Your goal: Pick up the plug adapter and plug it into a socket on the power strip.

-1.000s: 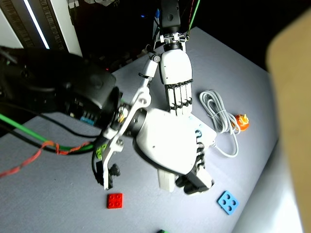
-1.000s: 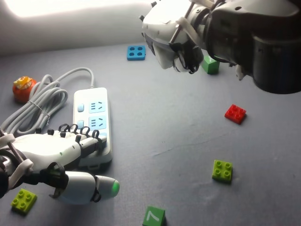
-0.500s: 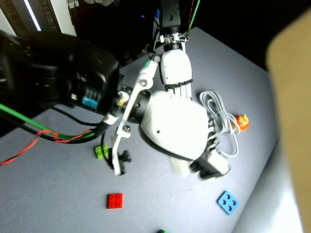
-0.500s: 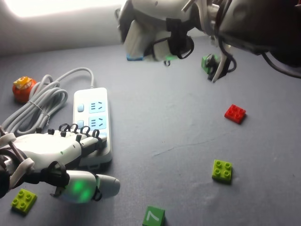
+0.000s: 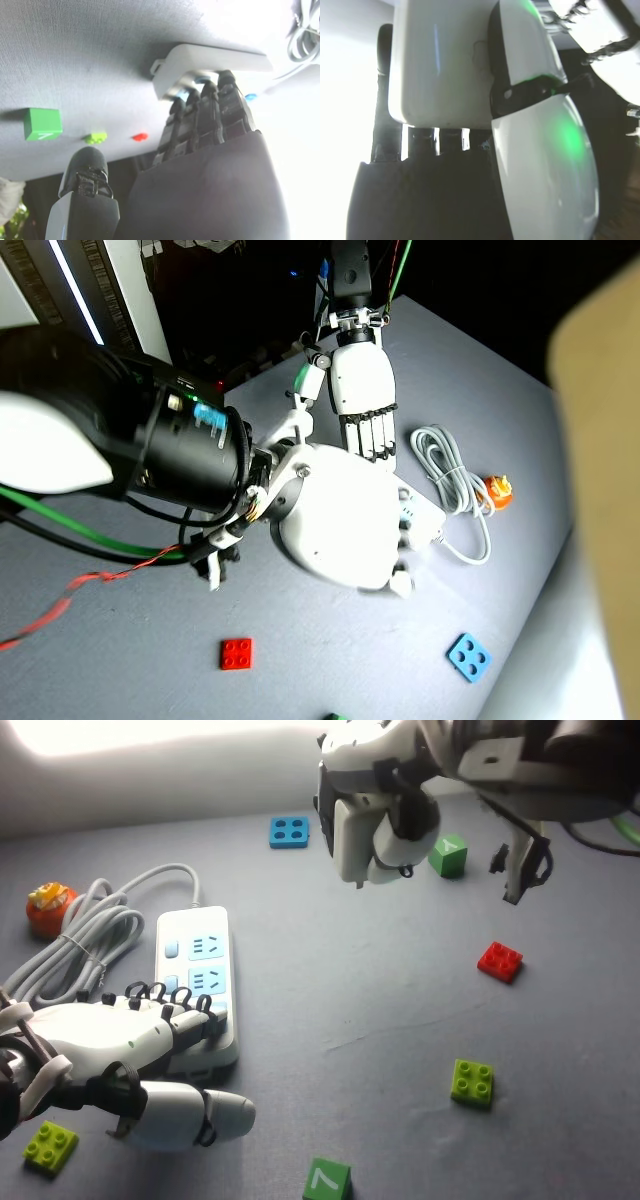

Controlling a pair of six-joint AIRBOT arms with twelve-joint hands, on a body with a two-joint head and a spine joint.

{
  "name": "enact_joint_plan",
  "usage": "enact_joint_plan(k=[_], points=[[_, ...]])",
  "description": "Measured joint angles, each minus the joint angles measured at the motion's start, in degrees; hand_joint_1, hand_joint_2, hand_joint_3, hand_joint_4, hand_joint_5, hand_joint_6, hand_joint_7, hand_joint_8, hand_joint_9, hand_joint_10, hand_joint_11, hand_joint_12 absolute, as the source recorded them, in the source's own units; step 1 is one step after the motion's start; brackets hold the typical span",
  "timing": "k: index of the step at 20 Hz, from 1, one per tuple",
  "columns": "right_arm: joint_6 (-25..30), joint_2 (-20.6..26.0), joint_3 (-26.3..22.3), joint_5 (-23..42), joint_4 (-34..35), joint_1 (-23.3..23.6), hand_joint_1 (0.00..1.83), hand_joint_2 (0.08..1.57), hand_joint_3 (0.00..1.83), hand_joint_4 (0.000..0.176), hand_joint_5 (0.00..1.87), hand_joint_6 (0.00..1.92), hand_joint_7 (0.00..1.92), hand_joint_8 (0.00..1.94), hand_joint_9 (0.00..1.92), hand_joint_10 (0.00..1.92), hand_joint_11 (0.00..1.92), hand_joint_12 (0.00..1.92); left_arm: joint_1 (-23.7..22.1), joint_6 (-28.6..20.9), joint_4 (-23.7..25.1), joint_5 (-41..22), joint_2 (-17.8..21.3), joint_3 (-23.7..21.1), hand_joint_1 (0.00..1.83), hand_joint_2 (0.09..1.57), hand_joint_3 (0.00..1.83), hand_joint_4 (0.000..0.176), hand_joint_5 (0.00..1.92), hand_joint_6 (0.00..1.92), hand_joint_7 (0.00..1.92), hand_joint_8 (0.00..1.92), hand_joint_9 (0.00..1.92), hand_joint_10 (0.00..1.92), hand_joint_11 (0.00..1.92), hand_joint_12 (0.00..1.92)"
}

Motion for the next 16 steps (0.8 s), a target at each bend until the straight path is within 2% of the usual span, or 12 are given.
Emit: enact_joint_plan(k=[1,2,5,8,12,16], points=[[6.9,-1.4,0.0,-2.4,-5.1,-0.3,1.25,1.11,0.0,0.0,0.95,0.87,1.06,1.03,0.92,0.74,0.47,1.28,0.1,0.0,0.1,0.0,0.0,0.0,0.0,1.19,0.0,0.0,0.05,0.0,0.03,0.0,0.0,0.0,0.0,0.0],[10.1,-2.8,0.0,-3.7,-8.2,-0.9,1.25,1.11,0.0,0.0,0.95,0.87,1.06,1.03,0.92,0.74,0.47,1.28,0.1,0.0,0.1,0.3,0.0,0.2,0.0,1.19,0.0,0.0,0.05,0.0,0.03,0.0,0.0,0.0,0.0,0.0],[11.8,-7.2,2.3,-5.0,-8.1,-1.3,1.25,1.11,0.0,0.0,0.95,0.88,1.06,1.03,0.91,0.75,0.46,1.32,0.5,0.0,0.3,0.5,0.1,0.2,0.0,1.19,0.0,0.0,0.07,0.01,0.05,0.01,0.02,0.01,0.0,0.0],[13.8,-11.9,6.7,-6.1,-8.2,-2.6,1.25,1.1,0.0,0.0,0.97,0.86,1.06,1.02,0.92,0.75,0.47,1.3,0.6,0.0,0.4,1.0,0.3,0.3,0.0,1.2,0.0,0.0,0.08,0.01,0.06,0.01,0.03,0.01,0.0,0.0],[16.4,-18.1,13.2,-7.2,-12.0,-3.3,1.25,1.1,0.0,0.0,0.99,0.83,1.08,0.99,0.93,0.75,0.47,1.3,0.6,0.0,0.4,1.2,0.3,0.3,0.0,1.19,0.0,0.0,0.07,0.01,0.06,0.0,0.03,0.01,0.0,0.0],[17.7,-22.9,18.1,-5.1,-15.3,-3.3,1.25,1.11,0.0,0.0,0.95,0.88,1.06,1.02,0.92,0.74,0.46,1.31,0.7,0.0,0.4,1.4,0.3,0.4,0.0,1.19,0.0,0.0,0.06,0.0,0.05,0.0,0.02,0.0,0.0,0.0]])
